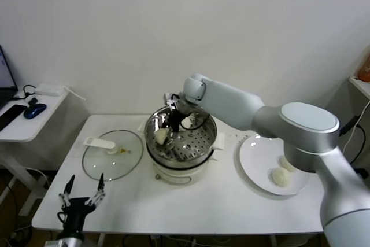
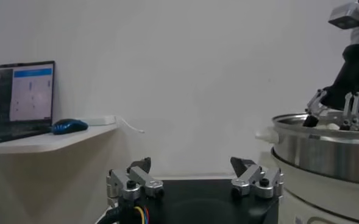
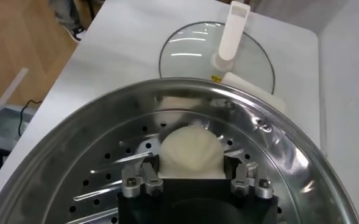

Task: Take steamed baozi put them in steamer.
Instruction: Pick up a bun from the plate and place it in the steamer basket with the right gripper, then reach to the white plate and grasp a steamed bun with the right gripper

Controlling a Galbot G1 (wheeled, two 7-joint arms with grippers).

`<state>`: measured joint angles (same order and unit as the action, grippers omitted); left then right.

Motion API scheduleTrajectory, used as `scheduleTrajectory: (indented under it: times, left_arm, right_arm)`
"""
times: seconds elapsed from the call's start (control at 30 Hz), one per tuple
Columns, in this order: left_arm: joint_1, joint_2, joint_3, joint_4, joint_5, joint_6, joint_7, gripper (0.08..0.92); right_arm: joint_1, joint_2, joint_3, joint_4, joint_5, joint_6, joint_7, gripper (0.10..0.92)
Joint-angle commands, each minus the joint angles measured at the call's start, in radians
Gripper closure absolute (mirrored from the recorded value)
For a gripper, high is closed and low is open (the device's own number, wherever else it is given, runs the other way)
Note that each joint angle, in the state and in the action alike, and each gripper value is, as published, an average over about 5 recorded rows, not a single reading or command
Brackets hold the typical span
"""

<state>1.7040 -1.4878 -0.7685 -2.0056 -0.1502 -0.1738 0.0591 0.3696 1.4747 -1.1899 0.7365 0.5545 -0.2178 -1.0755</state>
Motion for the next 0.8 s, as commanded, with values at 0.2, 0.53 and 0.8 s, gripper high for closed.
scheduleTrajectory:
  times: [0.2,0.53,0.8]
  left_arm:
    - [0.0,-0.002,0.0,0.001,-0.001,-0.001,0.0,0.177]
    - [0.001,-0.005,0.002,-0.004,-0.001,0.002,0.0,0.177]
    - [-0.001,-0.006,0.005,-0.011,0.004,0.007,0.001,0.177]
  right_arm:
    - [0.012,-0.003,0.002,0.005,-0.006,0.004,-0.015,0.218]
    - [0.108,-0.135,-0.052,0.175,0.043,0.0,-0.039,0.202]
    - [0.327,-0.428,-0.184,0.438,0.083,0.041,-0.101,0.203]
